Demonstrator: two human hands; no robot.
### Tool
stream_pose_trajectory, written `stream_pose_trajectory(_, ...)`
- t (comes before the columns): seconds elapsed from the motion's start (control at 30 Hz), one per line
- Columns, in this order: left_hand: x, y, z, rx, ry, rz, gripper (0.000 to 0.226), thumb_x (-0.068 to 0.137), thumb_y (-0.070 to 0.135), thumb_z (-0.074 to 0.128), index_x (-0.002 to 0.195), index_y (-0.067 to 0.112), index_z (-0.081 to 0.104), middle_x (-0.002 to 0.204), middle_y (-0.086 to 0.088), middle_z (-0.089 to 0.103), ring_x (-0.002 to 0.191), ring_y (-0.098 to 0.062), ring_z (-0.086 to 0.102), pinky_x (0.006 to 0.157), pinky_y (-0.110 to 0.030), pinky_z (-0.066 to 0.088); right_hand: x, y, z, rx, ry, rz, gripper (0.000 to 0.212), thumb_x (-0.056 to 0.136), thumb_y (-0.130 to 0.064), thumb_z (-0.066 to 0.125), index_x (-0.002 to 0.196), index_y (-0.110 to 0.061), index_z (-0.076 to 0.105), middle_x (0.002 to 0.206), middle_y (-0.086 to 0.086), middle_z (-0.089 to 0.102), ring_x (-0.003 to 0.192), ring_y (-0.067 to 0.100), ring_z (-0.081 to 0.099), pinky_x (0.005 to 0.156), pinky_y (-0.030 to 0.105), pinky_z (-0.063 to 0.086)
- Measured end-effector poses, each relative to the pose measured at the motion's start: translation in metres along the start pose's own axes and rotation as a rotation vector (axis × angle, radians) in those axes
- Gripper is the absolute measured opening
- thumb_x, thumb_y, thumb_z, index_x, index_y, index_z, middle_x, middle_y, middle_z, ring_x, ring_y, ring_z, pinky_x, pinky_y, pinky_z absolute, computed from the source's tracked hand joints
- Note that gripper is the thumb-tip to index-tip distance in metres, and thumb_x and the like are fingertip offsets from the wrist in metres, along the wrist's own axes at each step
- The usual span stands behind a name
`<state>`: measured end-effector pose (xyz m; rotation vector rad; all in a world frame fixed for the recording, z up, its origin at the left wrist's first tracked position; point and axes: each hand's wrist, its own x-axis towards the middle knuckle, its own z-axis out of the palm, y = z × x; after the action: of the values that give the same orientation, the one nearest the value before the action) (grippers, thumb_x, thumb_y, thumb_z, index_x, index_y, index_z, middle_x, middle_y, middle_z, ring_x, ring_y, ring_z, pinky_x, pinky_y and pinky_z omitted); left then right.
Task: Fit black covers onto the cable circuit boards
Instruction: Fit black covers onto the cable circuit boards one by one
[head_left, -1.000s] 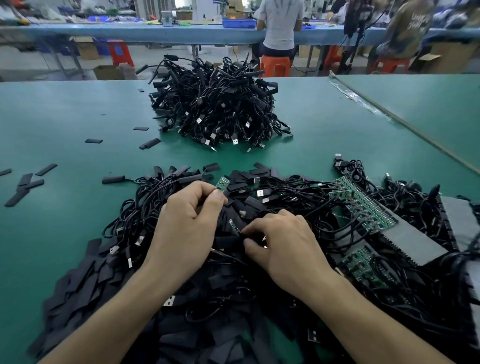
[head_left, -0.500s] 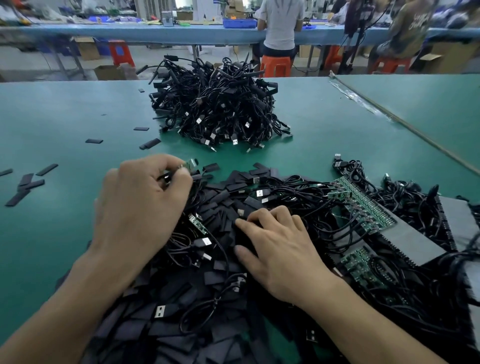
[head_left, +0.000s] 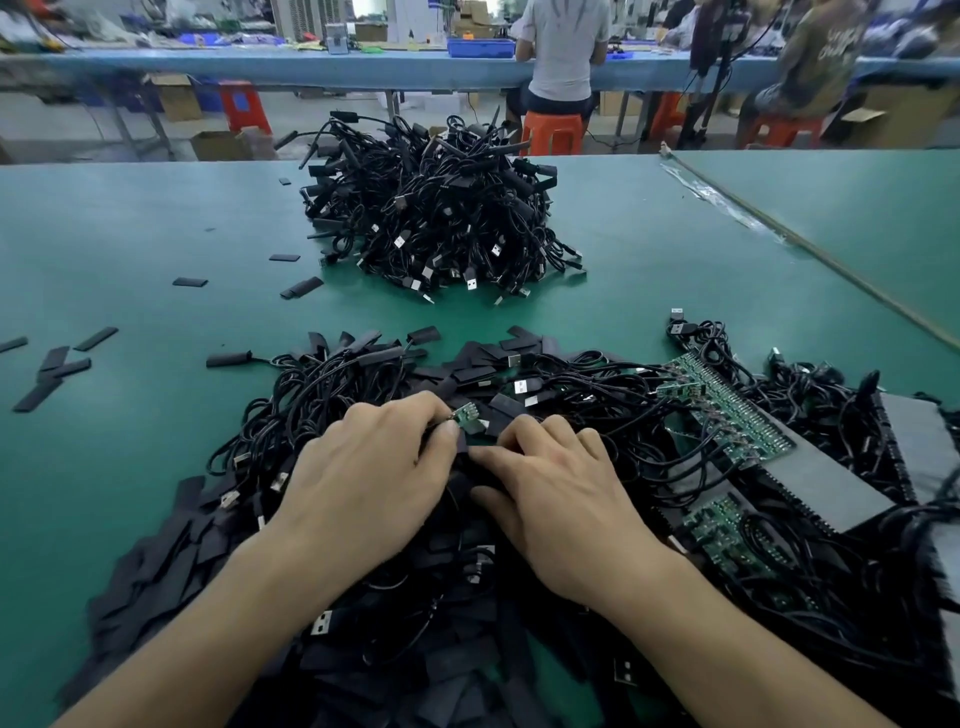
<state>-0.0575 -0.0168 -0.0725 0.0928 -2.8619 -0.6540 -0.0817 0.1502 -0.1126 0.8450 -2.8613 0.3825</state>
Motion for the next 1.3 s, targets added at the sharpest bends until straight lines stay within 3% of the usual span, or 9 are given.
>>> stream_pose_trajectory(0.23,0.003,-0.003,0.004,-0.041,-0.028,-0.026,0.017,0.098,0.045,0.045,0.092,0.037,0.059,0.072,0.014,0.066,0.071,-0.009,0.062,0.066,-0.035,0.049,0.001,0.003,0.000,0.254,0.135,0.002,0.022,0.092,-0.038,0.065,0.113,-0.033,0.070,0.099,-0.013,0.059,0.098,0.013,0.055,0.089,0.032,0.042)
stream_pose_trajectory(0.33,0.005,-0.005,0.004,-0.091,-0.055,-0.032,0.016,0.097,0.046,0.046,0.089,0.039,0.058,0.074,0.016,0.068,0.069,-0.008,0.064,0.069,-0.037,0.053,0.001,0.005,0.000,0.466,0.248,0.051,0.010,0.089,-0.025,0.071,0.097,-0.030,0.073,0.090,-0.016,0.063,0.086,0.004,0.060,0.080,0.023,0.049)
stream_pose_trajectory(0.43,0.007,-0.008,0.005,-0.169,-0.098,-0.030,0.016,0.094,0.047,0.047,0.085,0.041,0.059,0.072,0.019,0.068,0.065,-0.004,0.065,0.072,-0.038,0.054,0.001,0.005,-0.002,0.654,0.357,0.054,0.013,0.089,-0.020,0.071,0.090,-0.032,0.067,0.083,-0.017,0.066,0.081,0.004,0.063,0.070,0.012,0.046)
stream_pose_trajectory(0.57,0.009,-0.007,0.002,-0.449,-0.170,0.020,0.018,0.095,0.036,0.052,0.082,0.034,0.065,0.074,0.016,0.072,0.055,-0.006,0.067,0.057,-0.027,0.049,-0.001,0.004,-0.004,0.838,0.432,0.090,0.014,0.090,-0.024,0.070,0.087,-0.034,0.060,0.080,-0.013,0.068,0.073,0.011,0.067,0.064,0.024,0.053)
stream_pose_trajectory(0.7,0.009,-0.006,-0.001,-0.618,-0.241,0.084,0.018,0.098,0.023,0.057,0.084,0.024,0.067,0.077,0.002,0.074,0.056,-0.010,0.067,0.048,-0.013,0.045,-0.001,0.003,-0.007,0.896,0.451,0.093,0.015,0.090,-0.022,0.072,0.089,-0.033,0.062,0.077,-0.011,0.070,0.071,0.013,0.069,0.064,0.026,0.055)
stream_pose_trajectory(0.97,0.011,-0.008,0.002,-0.647,-0.221,0.045,0.023,0.098,0.021,0.057,0.078,0.021,0.068,0.066,0.004,0.070,0.051,-0.007,0.063,0.046,-0.012,0.043,-0.001,0.000,-0.010,0.914,0.420,0.067,0.032,0.077,-0.017,0.084,0.101,-0.035,0.073,0.092,-0.022,0.073,0.083,0.001,0.070,0.074,0.015,0.053)
stream_pose_trajectory(1.1,0.011,-0.009,0.004,-0.677,-0.222,0.015,0.024,0.097,0.020,0.058,0.076,0.021,0.070,0.065,0.001,0.071,0.050,-0.008,0.062,0.046,-0.012,0.042,-0.001,0.001,-0.009,0.921,0.422,0.088,0.028,0.077,-0.019,0.084,0.100,-0.033,0.076,0.093,-0.021,0.074,0.085,0.002,0.071,0.075,0.017,0.054)
stream_pose_trajectory(1.23,0.011,-0.009,0.003,-0.707,-0.238,0.015,0.019,0.094,0.026,0.061,0.078,0.028,0.072,0.068,-0.001,0.072,0.052,-0.008,0.063,0.046,-0.013,0.043,-0.002,0.000,-0.011,0.941,0.412,0.050,0.035,0.078,-0.016,0.083,0.095,-0.044,0.072,0.091,-0.022,0.074,0.084,0.001,0.071,0.074,0.015,0.054)
stream_pose_trajectory(1.3,0.010,-0.009,0.003,-0.713,-0.252,0.023,0.018,0.094,0.027,0.063,0.078,0.028,0.073,0.069,-0.001,0.073,0.053,-0.007,0.063,0.047,-0.012,0.043,-0.002,0.000,-0.011,0.942,0.407,0.047,0.029,0.079,-0.015,0.082,0.095,-0.038,0.075,0.089,-0.020,0.075,0.084,0.002,0.072,0.075,0.018,0.056)
